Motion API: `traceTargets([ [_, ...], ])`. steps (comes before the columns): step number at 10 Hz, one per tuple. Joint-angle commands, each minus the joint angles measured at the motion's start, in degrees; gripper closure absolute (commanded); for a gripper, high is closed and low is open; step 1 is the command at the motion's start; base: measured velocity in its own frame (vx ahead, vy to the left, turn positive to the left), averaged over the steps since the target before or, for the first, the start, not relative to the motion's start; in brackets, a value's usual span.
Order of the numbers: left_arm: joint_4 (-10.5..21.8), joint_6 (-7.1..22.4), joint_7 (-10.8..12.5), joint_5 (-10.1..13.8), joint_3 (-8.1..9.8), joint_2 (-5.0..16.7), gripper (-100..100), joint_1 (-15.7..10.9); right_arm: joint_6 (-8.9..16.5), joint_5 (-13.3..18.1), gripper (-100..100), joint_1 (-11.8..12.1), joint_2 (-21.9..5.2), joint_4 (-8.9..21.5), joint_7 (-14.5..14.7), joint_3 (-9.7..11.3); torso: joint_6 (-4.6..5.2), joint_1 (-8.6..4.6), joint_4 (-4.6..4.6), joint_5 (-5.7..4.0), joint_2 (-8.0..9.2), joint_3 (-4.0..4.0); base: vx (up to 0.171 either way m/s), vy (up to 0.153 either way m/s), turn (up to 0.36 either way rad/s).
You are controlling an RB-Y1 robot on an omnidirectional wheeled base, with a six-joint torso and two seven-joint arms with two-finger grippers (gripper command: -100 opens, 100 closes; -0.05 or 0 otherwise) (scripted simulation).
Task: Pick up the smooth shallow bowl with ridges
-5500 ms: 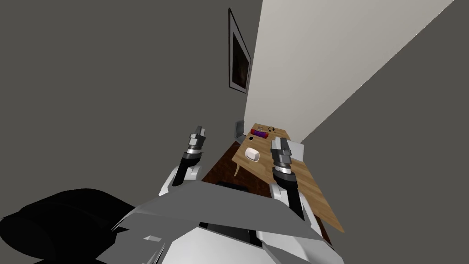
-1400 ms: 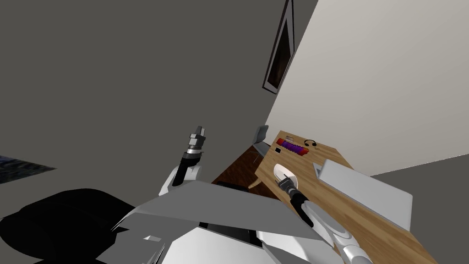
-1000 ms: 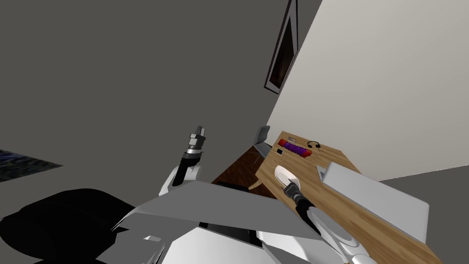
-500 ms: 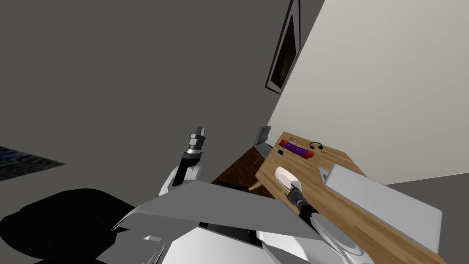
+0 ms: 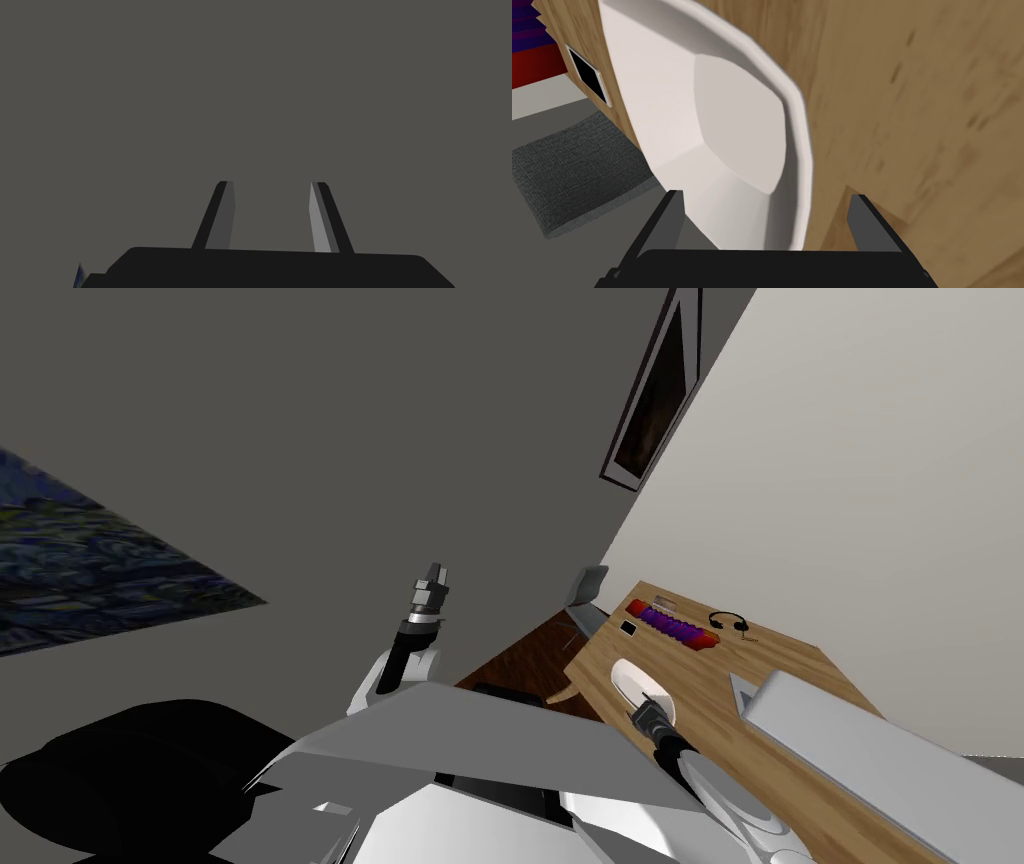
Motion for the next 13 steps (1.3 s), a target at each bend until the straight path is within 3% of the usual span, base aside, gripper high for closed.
traceTargets([
  [1, 0.00, 0.00, 0.00, 0.00, 0.00, 0.00, 0, 0.00, -0.60, 0.33, -100, -0.73, 1.01, 2.41, -0.57, -0.94, 0.00, 0.00, 0.00, 0.00, 0.00, 0.00, -0.077, -0.009, 0.143],
  [4, 0.00, 0.00, 0.00, 0.00, 0.00, 0.00, 0, 0.00, -0.53, -0.52, -100, -2.14, 1.99, 5.79, -1.26, -1.38, 0.01, 0.03, 0.00, 0.01, 0.00, 0.00, -0.077, 0.003, 0.189],
  [5, 0.00, 0.00, 0.00, 0.00, 0.00, 0.00, 0, 0.00, -0.34, -0.57, -100, -1.67, 1.58, 4.80, -1.04, -1.11, -0.04, 0.01, 0.01, -0.04, -0.04, -0.02, -0.032, 0.001, 0.040],
  [6, 0.00, 0.00, 0.00, 0.00, 0.01, 0.00, 0, 0.01, -0.31, -0.59, 100, -1.70, 1.61, 4.90, -1.10, -1.14, 0.00, -0.04, -0.02, -0.06, -0.18, -0.09, -0.006, 0.001, -0.009],
  [10, 0.00, 0.00, 0.00, 0.00, 0.01, 0.00, 0, 0.02, -0.33, -0.59, 100, -1.68, 1.62, 4.90, -1.09, -1.12, -0.01, -0.03, -0.05, -0.04, -0.34, -0.19, -0.001, 0.001, 0.000],
  [11, 0.00, 0.00, 0.00, 0.00, 0.01, 0.00, 0, 0.02, -0.34, -0.59, 0, -1.67, 1.63, 4.90, -1.09, -1.12, -0.01, -0.02, -0.05, -0.03, -0.34, -0.18, 0.000, 0.000, 0.000],
  [12, 0.00, 0.00, 0.00, 0.00, 0.01, 0.00, 0, 0.02, -0.58, 0.05, 100, -1.20, 1.33, 3.54, -0.80, -1.09, -0.01, -0.01, -0.05, -0.02, -0.34, -0.18, 0.057, -0.009, -0.247],
  [13, 0.00, 0.00, 0.00, 0.00, 0.02, 0.00, 0, 0.04, -0.60, 0.33, 100, -0.73, 1.01, 2.41, -0.57, -0.94, 0.11, -0.02, -0.08, 0.01, -0.45, -0.24, 0.099, -0.004, -0.283],
])
